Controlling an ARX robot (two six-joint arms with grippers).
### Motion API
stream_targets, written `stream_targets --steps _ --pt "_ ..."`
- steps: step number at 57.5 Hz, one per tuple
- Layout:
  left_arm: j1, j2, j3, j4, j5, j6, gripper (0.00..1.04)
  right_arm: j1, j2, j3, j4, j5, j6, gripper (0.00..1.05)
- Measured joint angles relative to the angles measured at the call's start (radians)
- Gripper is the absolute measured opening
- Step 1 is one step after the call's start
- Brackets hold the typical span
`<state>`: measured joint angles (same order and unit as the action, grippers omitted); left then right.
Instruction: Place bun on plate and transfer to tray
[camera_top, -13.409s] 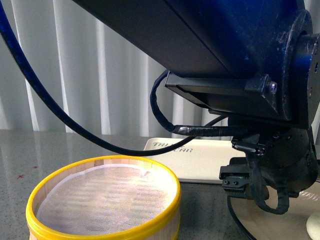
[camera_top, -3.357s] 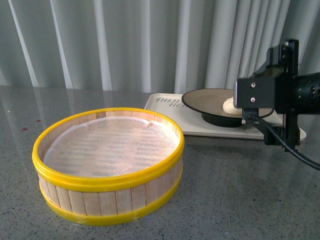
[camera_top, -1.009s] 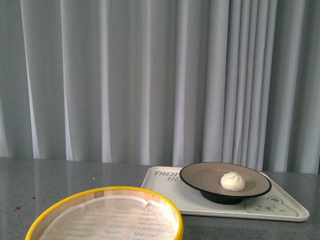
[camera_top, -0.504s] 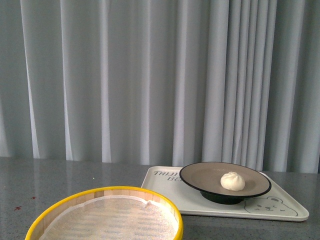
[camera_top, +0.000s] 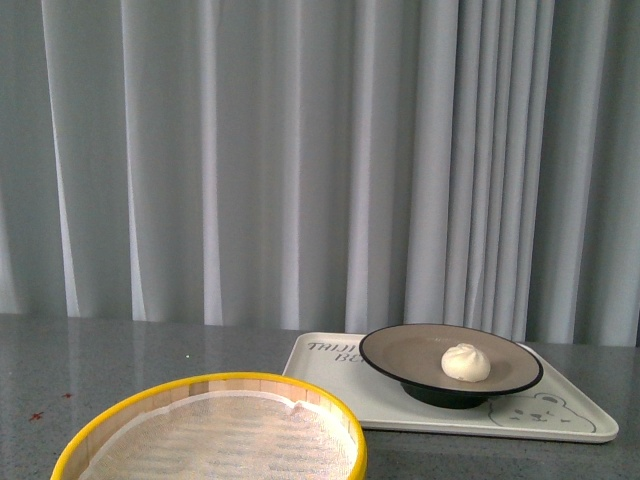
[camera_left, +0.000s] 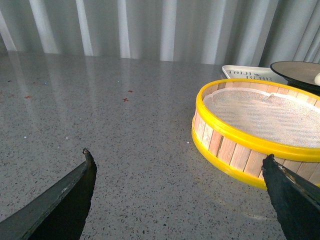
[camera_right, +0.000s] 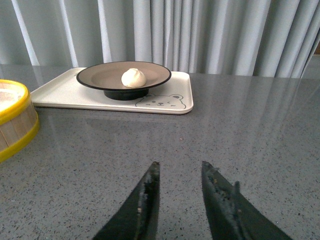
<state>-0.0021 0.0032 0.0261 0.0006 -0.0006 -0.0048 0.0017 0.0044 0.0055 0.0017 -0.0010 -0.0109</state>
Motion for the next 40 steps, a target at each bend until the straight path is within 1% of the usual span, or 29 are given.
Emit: stream_targets --steps 3,7,8,9,12,13,14,17,18,21,23,27,40 --pt "0.0 0.0 0.0 0.0 0.0 0.0 0.98 0.0 0.0 0.0 0.0 0.0 0.0 0.38" --pt "0.0 0.0 0.0 0.0 0.0 0.0 0.98 0.0 0.0 0.0 0.0 0.0 0.0 0.49" --pt "0.0 0.0 0.0 0.0 0.0 0.0 0.98 0.0 0.0 0.0 0.0 0.0 0.0 0.54" --pt "0.0 0.0 0.0 0.0 0.0 0.0 0.98 0.0 0.0 0.0 0.0 0.0 0.0 0.56" --pt "0.0 0.0 0.0 0.0 0.0 0.0 0.98 0.0 0.0 0.0 0.0 0.0 0.0 0.66" --pt "0.0 0.0 0.0 0.0 0.0 0.0 0.98 0.0 0.0 0.0 0.0 0.0 0.0 0.68" --pt "0.0 0.0 0.0 0.0 0.0 0.0 0.98 0.0 0.0 0.0 0.0 0.0 0.0 0.73" --pt "0.0 0.0 0.0 0.0 0.0 0.0 0.98 0.0 0.0 0.0 0.0 0.0 0.0 0.84" --pt "0.0 0.0 0.0 0.0 0.0 0.0 0.98 0.0 0.0 0.0 0.0 0.0 0.0 0.86" --pt "0.0 0.0 0.0 0.0 0.0 0.0 0.98 0.0 0.0 0.0 0.0 0.0 0.0 0.96" --pt "0.0 0.0 0.0 0.0 0.0 0.0 0.98 0.0 0.0 0.0 0.0 0.0 0.001 0.98" --pt "0.0 0.0 0.0 0.0 0.0 0.0 0.98 0.0 0.0 0.0 0.0 0.0 0.0 0.95" --pt "0.0 0.0 0.0 0.0 0.0 0.0 0.98 0.0 0.0 0.0 0.0 0.0 0.0 0.96"
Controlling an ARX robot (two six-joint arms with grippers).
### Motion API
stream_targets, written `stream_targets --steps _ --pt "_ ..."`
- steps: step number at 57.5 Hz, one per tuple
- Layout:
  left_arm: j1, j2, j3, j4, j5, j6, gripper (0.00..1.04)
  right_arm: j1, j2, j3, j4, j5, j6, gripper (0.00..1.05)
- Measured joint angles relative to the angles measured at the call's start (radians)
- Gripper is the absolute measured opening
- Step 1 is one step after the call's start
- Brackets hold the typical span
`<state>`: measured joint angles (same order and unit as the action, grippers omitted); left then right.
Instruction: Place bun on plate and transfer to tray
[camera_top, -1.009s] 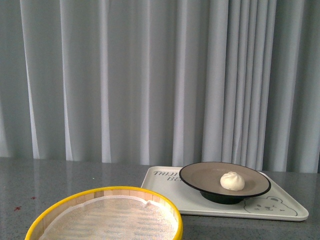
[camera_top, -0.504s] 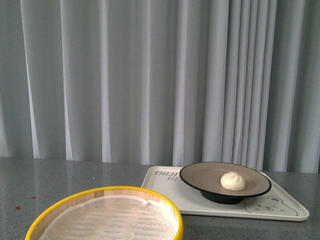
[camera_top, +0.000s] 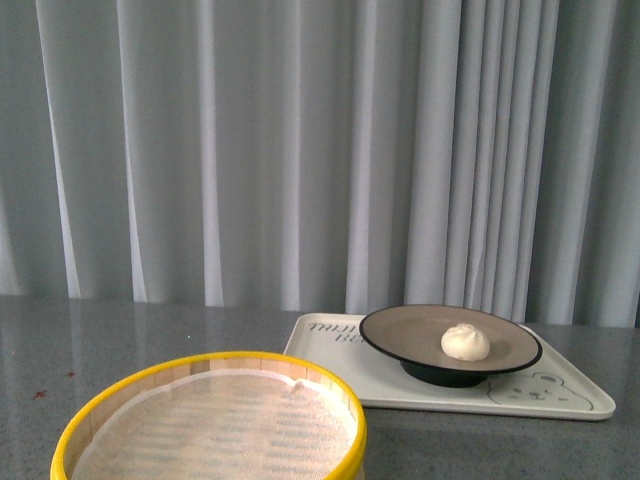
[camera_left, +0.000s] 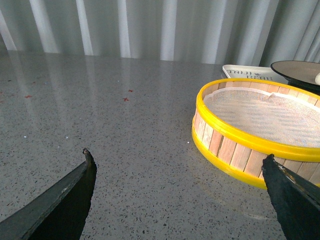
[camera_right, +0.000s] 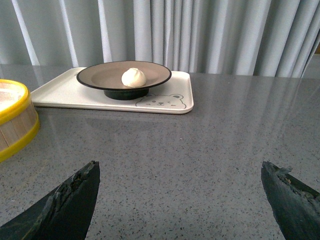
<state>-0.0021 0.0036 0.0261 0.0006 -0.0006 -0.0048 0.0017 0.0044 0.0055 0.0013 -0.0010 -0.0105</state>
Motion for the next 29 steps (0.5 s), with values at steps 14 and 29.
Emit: stream_targets --steps 14,29 --pt "0.0 0.0 0.0 0.0 0.0 0.0 0.98 0.0 0.0 0.0 0.0 0.0 0.0 0.96" --pt "0.0 0.0 0.0 0.0 0.0 0.0 0.98 0.0 0.0 0.0 0.0 0.0 0.0 0.96"
